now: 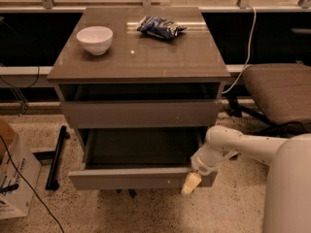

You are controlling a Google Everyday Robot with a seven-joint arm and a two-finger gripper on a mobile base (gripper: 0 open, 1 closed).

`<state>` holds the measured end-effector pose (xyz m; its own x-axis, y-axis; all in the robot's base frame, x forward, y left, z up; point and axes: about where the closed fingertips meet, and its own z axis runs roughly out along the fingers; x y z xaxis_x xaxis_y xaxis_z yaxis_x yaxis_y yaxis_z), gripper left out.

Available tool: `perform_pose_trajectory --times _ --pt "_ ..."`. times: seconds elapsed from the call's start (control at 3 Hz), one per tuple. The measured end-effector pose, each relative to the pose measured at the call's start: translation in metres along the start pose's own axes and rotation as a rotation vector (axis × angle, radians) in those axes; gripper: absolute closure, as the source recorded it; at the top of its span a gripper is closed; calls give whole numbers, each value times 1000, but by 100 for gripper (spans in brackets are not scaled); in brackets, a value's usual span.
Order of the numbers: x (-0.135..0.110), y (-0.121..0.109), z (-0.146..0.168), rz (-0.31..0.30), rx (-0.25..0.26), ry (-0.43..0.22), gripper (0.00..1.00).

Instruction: Open middle drawer

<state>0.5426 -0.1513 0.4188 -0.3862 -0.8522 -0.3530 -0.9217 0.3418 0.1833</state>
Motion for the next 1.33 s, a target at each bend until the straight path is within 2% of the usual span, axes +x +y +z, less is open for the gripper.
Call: perform_pose_trajectory --times 0.33,1.0,1.33 --pt "22 42 4 106 -4 -11 0" --pt "23 47 3 124 -1 -17 0" --pt "33 72 3 163 -32 -26 0"
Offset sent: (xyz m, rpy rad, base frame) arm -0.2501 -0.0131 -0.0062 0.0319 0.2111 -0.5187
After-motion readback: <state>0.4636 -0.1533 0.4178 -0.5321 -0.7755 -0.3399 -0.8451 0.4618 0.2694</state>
